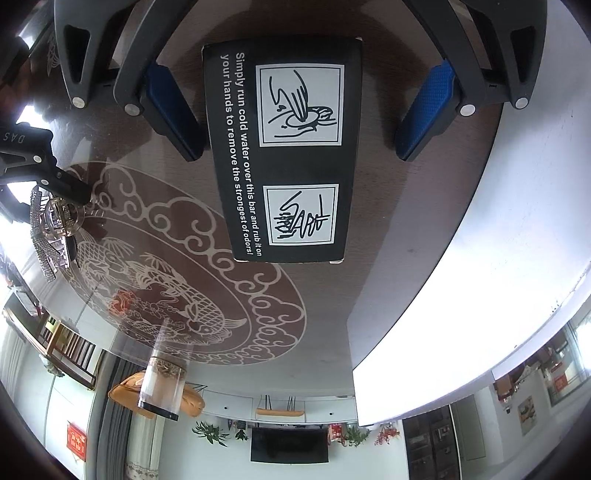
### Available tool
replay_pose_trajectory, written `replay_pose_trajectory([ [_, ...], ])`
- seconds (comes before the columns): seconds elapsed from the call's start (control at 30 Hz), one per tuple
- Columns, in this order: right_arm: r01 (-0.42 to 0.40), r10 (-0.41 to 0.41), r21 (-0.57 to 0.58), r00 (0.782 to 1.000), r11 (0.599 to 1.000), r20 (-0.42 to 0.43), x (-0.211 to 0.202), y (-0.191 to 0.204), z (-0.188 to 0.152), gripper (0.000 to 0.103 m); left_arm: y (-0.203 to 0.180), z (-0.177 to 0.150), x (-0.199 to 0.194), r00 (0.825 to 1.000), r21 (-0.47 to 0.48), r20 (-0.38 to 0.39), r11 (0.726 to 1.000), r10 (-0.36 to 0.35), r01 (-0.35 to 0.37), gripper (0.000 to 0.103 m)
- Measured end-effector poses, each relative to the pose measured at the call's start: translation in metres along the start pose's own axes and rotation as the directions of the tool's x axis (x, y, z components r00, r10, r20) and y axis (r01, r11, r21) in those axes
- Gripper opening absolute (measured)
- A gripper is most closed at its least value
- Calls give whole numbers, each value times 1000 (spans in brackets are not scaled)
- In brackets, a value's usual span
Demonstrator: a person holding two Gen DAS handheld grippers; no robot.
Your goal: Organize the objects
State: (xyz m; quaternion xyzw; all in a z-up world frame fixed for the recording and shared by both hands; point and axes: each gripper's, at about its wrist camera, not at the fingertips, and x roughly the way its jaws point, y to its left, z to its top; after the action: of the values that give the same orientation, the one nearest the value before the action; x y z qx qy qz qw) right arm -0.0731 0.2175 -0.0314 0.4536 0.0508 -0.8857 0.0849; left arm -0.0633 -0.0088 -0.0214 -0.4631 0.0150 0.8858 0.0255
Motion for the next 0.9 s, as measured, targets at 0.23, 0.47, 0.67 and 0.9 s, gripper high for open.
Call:
replay_pose_trajectory([
  [0.23, 0, 0, 0, 1000, 1000, 0, 0, 0, 0, 103, 1, -1, -1, 1000, 0, 0, 1000, 0, 0, 103],
  [0.47, 0, 0, 0, 1000, 1000, 0, -1, 0, 0, 103, 1, -1, -1, 1000, 0, 0, 1000, 0, 0, 103],
  [0.67, 0, 0, 0, 1000, 1000, 0, -1, 0, 0, 103, 1, -1, -1, 1000, 0, 0, 1000, 0, 0, 103],
  [0.9, 0, 0, 0, 1000, 1000, 0, -1, 0, 0, 103, 1, -1, -1, 1000, 0, 0, 1000, 0, 0, 103],
])
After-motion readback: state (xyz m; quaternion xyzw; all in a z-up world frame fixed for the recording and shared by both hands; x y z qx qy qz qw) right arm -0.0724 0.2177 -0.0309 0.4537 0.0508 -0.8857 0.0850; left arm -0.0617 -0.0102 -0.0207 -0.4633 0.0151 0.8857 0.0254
